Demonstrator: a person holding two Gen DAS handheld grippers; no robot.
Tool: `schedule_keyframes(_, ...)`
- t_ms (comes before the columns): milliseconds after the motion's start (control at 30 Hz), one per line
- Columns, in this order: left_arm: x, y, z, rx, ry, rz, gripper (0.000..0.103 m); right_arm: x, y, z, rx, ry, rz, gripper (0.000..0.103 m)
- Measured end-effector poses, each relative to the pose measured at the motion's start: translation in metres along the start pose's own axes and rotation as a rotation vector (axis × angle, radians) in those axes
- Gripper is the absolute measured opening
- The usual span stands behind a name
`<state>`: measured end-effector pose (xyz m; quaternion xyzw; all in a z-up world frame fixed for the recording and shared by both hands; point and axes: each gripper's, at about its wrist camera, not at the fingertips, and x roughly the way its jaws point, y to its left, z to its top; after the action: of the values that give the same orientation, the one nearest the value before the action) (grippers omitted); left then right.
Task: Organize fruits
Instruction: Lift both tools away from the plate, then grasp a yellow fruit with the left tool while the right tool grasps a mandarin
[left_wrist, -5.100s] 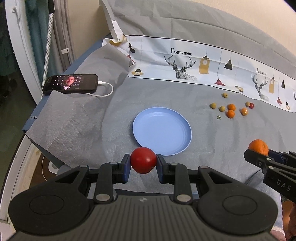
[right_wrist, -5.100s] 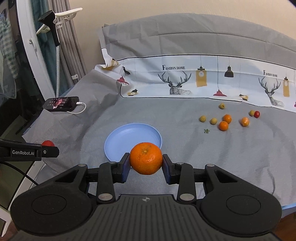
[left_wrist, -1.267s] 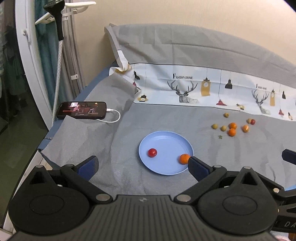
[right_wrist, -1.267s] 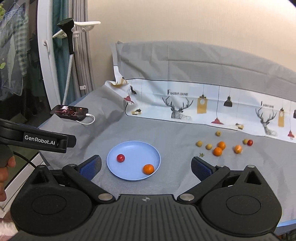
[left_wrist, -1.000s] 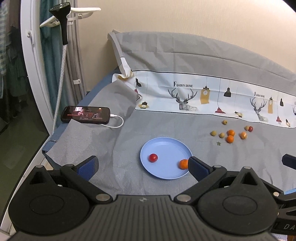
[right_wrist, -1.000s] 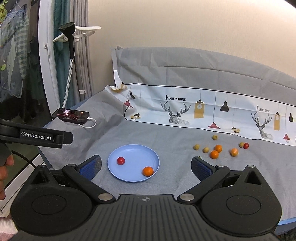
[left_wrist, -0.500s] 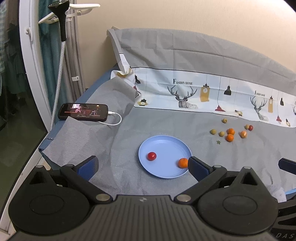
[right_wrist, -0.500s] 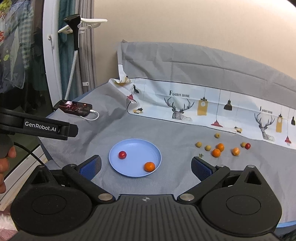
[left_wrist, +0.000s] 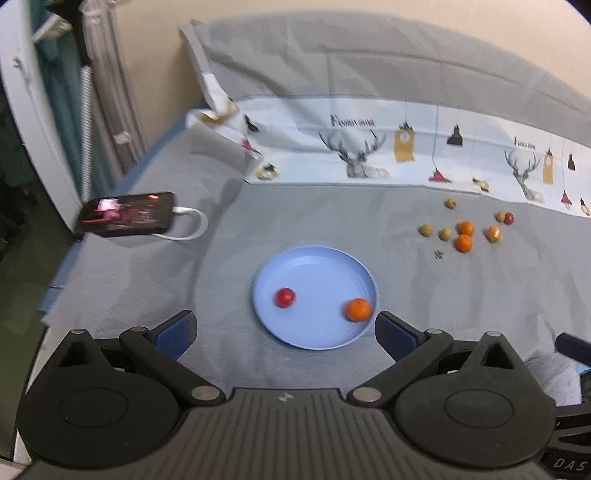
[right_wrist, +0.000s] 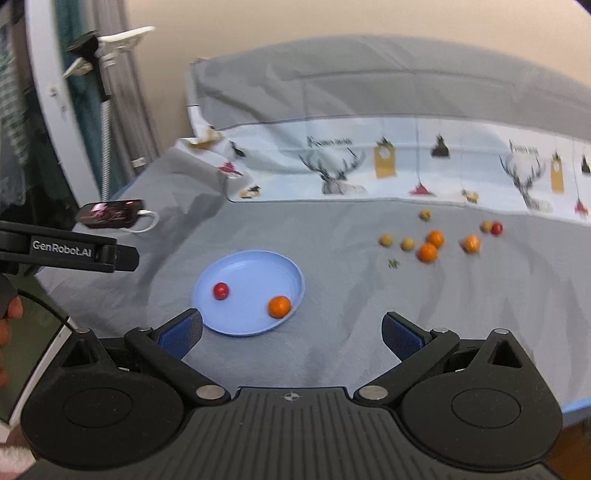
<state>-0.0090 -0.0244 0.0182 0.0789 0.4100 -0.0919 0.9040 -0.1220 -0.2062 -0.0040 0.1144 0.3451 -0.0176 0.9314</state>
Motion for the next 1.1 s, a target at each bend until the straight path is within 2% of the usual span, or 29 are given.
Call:
schedule_keyframes(133,0.035,-0.028,0.025,0.042,0.057,-0.024,0.103,0.025,-0.031,0.002,0.093,0.011,-0.054,0.102)
schedule_keyframes(333,0.095,-0.091,0.064,0.178,0.04,-0.073,0.103,0.083,-0.091,0.011,0.184,0.011,-0.194,0.102)
schedule_keyframes(600,0.238,-0.187,0.105,0.339,0.112,-0.106,0.103,0.21,-0.168,0.024,0.206,0.003,-0.389,0.102)
schedule_keyframes(700,0.293,-0.211,0.12,0.363,0.153,-0.134,0.103,0.263,-0.19,0.027,0.186,0.024,-0.407,0.102)
schedule_keyframes(867,0.359,-0.237,0.131,0.409,0.198,-0.18,0.103,0.331,-0.214,0.033,0.175,0.054,-0.337,0.102)
schedule_keyframes(900,0.369,-0.242,0.132,0.424,0.205,-0.186,0.103,0.34,-0.216,0.034,0.168,0.054,-0.342,0.102)
schedule_keyframes(1000,0.394,-0.256,0.132,0.467,0.203,-0.174,0.103,0.352,-0.226,0.038,0.109,0.01,-0.433,0.102)
schedule_keyframes(1100,0.409,-0.265,0.136,0.483,0.2,-0.19,0.103,0.349,-0.242,0.04,0.158,0.01,-0.442,0.102)
